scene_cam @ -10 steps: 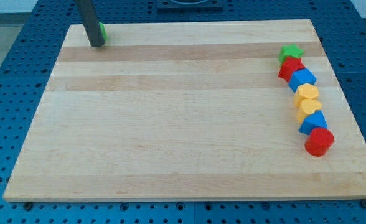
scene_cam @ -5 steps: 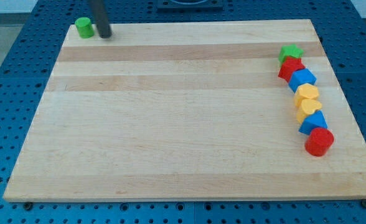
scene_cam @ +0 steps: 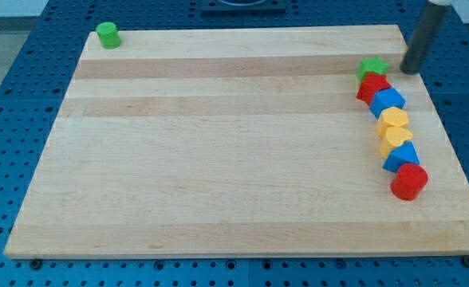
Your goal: Move the green blocks to the top left
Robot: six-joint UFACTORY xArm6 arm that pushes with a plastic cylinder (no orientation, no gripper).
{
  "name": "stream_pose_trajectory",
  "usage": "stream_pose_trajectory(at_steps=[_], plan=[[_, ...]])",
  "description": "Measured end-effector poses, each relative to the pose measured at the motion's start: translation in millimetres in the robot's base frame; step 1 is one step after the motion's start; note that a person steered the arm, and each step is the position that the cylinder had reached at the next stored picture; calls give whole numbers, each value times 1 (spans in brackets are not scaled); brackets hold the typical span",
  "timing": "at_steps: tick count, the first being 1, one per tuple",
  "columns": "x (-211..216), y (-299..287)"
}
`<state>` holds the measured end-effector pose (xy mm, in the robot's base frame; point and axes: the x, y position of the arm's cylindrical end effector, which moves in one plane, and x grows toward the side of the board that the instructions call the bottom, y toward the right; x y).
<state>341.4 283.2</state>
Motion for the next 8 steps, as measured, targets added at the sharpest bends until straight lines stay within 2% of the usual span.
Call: stream_pose_trajectory(at_steps=[1, 3, 5, 7, 8], plan=[[7, -21], [-27, -65], [-23, -96], [3, -141], [-1, -170]])
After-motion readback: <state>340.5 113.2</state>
